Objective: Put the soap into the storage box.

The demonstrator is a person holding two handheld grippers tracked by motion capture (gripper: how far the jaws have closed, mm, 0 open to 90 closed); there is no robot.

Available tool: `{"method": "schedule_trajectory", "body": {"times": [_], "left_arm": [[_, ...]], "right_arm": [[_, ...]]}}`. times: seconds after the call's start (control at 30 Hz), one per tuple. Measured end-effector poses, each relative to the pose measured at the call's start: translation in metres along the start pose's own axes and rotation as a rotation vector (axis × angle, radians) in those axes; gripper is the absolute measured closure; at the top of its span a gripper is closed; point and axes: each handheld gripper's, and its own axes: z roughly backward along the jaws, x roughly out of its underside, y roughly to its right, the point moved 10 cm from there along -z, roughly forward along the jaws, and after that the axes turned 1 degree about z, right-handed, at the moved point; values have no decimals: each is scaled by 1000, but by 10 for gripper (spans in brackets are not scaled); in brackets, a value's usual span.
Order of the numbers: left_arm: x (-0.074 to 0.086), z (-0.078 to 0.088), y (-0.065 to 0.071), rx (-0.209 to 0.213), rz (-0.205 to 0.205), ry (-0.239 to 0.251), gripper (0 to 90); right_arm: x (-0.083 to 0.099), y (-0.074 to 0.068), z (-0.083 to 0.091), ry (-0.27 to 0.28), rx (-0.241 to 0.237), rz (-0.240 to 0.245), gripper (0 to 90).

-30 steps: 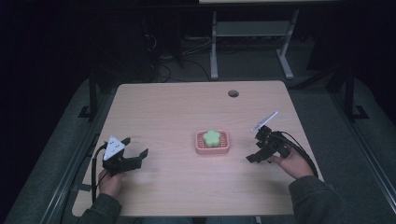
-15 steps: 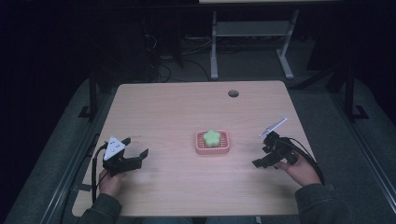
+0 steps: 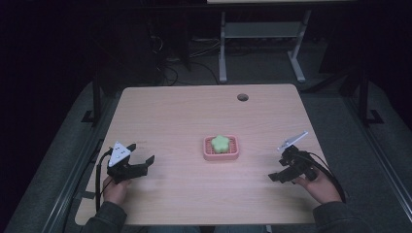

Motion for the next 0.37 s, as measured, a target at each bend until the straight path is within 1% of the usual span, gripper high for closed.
{"method": "schedule_trajectory", "body": {"times": [0.2, 0.3, 0.37], "left_arm": [[1, -1, 0, 0, -7, -6, 142], [1, -1, 0, 0, -11, -7, 142], [1, -1, 0, -1, -12, -5, 143]], "right_arm": [[10, -4, 1, 30, 2, -19, 226], [14, -7, 2, 46, 14, -19, 224], [17, -11, 1, 67, 26, -16, 217]]}}
